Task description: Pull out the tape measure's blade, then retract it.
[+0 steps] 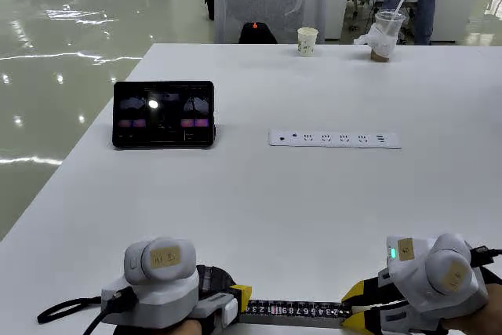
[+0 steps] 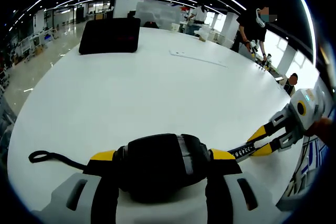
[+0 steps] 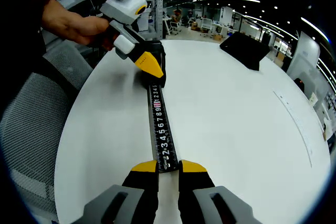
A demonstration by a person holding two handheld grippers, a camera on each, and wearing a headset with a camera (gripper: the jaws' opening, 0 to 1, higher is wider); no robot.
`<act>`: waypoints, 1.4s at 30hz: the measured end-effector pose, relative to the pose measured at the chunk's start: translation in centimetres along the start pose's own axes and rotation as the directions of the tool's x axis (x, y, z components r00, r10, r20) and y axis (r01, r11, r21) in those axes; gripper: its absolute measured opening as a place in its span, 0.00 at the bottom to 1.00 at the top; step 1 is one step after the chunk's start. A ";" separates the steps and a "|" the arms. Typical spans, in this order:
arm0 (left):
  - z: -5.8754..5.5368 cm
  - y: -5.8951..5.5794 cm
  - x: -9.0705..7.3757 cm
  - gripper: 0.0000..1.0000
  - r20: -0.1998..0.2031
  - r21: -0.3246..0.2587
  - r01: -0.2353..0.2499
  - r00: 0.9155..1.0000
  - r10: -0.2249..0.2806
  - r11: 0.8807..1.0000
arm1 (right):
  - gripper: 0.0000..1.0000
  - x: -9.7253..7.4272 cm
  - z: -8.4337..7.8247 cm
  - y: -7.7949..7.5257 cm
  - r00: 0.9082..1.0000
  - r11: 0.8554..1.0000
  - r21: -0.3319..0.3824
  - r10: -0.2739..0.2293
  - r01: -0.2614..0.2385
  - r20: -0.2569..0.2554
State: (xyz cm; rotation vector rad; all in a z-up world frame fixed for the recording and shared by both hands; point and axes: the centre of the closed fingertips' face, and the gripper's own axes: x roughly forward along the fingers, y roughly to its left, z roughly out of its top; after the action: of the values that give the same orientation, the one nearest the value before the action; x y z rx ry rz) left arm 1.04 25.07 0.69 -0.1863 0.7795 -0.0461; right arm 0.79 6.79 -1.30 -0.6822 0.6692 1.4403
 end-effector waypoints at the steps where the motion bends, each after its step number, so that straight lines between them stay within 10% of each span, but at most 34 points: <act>1: 0.0 0.0 0.0 0.62 -0.001 0.001 -0.001 1.000 0.001 1.000 | 0.11 0.0 0.0 0.0 1.000 1.000 0.000 0.001 -0.001 0.000; 42: -0.1 0.0 0.0 0.62 -0.003 -0.016 0.008 1.000 -0.008 1.000 | 0.11 3.2 3.6 0.6 0.999 0.999 -0.023 0.029 -0.028 0.035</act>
State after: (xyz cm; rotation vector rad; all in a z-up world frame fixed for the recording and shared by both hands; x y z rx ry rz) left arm 0.92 25.03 0.64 -0.2042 0.7824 -0.0478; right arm 0.23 11.59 -1.40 -0.6652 0.6382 1.4846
